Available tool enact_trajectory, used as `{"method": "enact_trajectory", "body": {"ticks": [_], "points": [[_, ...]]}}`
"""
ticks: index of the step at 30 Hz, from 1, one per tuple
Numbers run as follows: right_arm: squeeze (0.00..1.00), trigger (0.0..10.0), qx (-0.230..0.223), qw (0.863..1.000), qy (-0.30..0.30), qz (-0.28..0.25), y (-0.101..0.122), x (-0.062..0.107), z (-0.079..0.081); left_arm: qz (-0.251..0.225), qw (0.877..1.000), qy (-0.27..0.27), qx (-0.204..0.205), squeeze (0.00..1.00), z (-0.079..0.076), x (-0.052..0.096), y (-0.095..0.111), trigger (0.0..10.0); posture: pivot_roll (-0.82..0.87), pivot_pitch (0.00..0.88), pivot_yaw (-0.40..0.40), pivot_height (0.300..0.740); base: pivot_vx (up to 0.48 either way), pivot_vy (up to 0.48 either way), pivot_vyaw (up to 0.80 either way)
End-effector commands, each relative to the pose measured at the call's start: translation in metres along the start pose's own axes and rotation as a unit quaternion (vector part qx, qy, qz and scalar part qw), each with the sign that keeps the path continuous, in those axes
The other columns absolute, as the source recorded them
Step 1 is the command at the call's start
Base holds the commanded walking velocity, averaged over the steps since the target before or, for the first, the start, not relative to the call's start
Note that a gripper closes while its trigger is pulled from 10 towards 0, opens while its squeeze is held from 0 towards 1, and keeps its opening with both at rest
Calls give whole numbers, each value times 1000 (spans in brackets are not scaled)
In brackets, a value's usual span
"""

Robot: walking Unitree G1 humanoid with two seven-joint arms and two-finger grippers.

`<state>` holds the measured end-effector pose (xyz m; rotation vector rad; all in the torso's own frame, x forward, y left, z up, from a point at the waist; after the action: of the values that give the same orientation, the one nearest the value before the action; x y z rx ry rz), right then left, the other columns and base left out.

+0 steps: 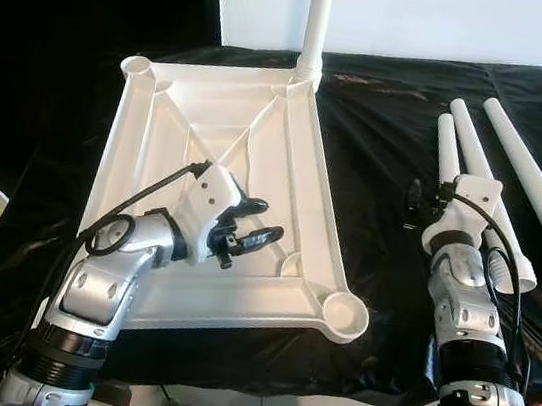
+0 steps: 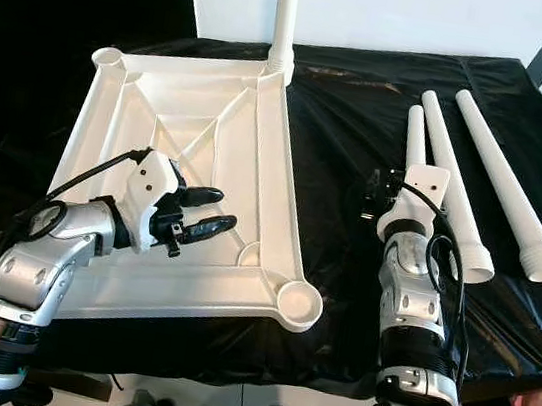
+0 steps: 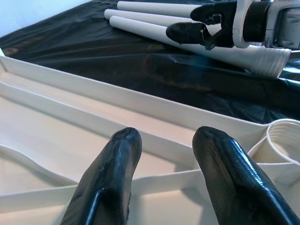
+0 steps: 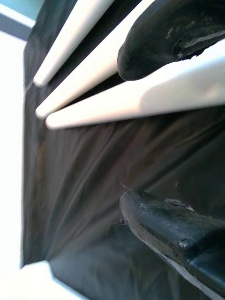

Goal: Building children table

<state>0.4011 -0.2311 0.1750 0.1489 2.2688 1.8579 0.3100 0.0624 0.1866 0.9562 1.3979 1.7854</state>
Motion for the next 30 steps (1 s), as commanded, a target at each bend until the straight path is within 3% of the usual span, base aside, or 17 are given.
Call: {"method": "enact_trajectory", "body": {"ticks": [1,5,10,13,22,30], "points": [[0,10000,0,1000,-14,14,0,-2,-6,-9,996,89,2,0,18,0,0,10000,-21,142,52,740,0,0,0],[0,10000,-37,995,-55,71,-1,-5,-17,-11,997,81,9,0,17,-2,2,10000,-26,142,53,740,0,0,0],[0,10000,-47,992,-75,90,1,-6,-21,-13,997,80,16,0,17,-2,2,10000,-30,139,54,740,0,0,0],[0,10000,-60,981,-90,158,-9,-5,-26,-15,997,77,22,0,15,-4,3,10000,-34,131,47,740,0,0,0],[0,10000,-73,973,-82,201,-16,-2,-25,-16,997,77,22,0,13,-5,3,10000,-40,126,43,740,0,0,0],[0,10000,-99,949,-54,293,-40,12,-18,-17,997,75,26,0,11,-5,1,10000,-46,115,44,740,0,0,0]]}}
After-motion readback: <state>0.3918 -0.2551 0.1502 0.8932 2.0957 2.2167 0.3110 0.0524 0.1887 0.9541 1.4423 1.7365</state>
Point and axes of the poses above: a point about 5 cm out from each wrist's last joint towards the gripper, its own x axis pointing back from the gripper into the wrist, its own y axis along the axis of the wrist's last joint, z = x × y, the point moved 5 cm from there along -x, pointing out of the wrist towards the gripper, and after that the axes turned 6 degrees about x, right-handed, at the moved point
